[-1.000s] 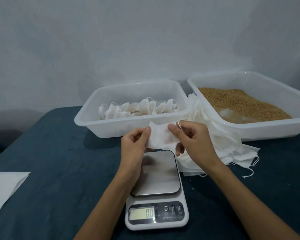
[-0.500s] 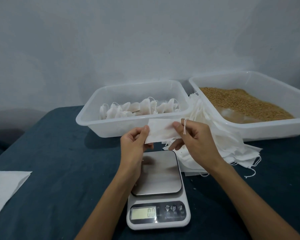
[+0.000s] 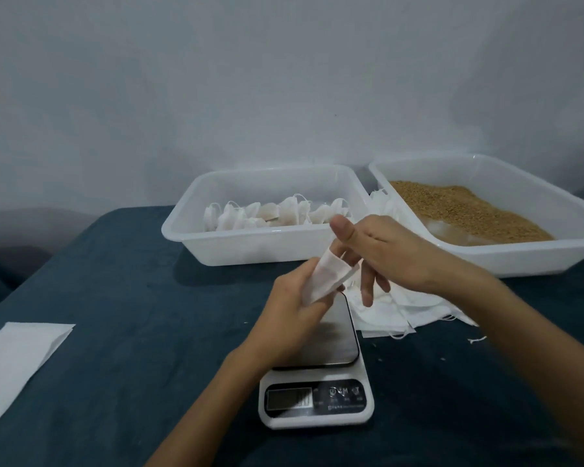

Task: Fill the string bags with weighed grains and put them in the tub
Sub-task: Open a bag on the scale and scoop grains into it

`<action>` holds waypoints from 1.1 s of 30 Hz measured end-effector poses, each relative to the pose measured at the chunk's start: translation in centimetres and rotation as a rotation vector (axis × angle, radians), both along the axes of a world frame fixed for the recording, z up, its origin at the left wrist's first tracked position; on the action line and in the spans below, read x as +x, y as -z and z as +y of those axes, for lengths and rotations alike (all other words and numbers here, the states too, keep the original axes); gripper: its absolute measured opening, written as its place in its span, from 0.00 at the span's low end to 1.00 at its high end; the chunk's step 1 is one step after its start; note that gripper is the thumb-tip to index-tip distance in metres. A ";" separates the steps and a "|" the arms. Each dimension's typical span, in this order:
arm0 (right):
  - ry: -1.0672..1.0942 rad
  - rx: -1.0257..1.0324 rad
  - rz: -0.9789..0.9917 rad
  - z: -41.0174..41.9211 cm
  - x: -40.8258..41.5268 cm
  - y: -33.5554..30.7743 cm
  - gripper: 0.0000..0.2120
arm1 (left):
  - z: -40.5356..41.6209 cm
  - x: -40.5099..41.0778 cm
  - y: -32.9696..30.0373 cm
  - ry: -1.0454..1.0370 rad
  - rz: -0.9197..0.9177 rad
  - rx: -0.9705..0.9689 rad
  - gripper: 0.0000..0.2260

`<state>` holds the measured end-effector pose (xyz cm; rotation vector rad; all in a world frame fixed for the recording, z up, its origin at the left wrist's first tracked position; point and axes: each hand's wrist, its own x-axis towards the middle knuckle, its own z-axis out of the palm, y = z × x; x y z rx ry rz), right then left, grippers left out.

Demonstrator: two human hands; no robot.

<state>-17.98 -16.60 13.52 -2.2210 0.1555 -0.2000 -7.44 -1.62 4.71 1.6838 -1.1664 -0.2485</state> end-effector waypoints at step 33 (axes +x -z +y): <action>0.638 -0.679 0.629 -26.5 -4.1 5.7 0.15 | -0.3 0.3 0.5 0.057 0.414 -0.184 0.20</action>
